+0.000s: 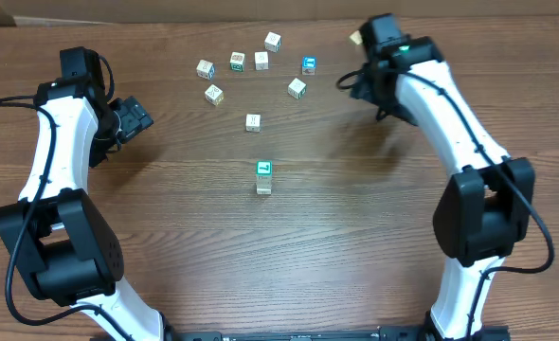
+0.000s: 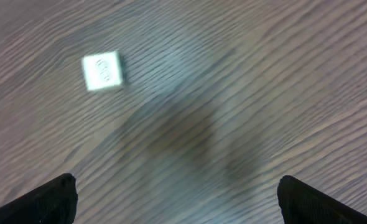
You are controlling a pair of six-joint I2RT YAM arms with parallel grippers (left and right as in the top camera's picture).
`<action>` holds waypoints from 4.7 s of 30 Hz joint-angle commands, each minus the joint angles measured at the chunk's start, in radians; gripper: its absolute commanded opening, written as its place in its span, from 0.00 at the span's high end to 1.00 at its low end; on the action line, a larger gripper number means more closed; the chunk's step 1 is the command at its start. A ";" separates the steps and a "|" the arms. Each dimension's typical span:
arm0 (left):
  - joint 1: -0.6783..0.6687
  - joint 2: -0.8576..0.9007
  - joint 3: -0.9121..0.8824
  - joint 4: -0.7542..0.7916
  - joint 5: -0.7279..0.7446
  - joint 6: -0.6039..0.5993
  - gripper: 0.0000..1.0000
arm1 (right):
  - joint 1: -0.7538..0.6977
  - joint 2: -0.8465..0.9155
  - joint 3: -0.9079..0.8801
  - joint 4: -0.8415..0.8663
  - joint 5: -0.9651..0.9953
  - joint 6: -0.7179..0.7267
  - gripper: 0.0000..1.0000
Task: Form a tower
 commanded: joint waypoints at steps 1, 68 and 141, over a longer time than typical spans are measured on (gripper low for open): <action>-0.002 0.005 0.008 0.000 0.001 0.011 0.00 | -0.042 0.001 -0.007 0.010 -0.045 -0.004 0.00; -0.003 0.005 0.008 0.000 0.001 0.011 0.00 | 0.258 0.001 0.559 -0.500 -0.406 -0.105 0.07; -0.003 0.005 0.008 0.000 0.000 0.011 0.01 | 0.583 0.003 -0.118 0.077 -0.128 0.090 0.31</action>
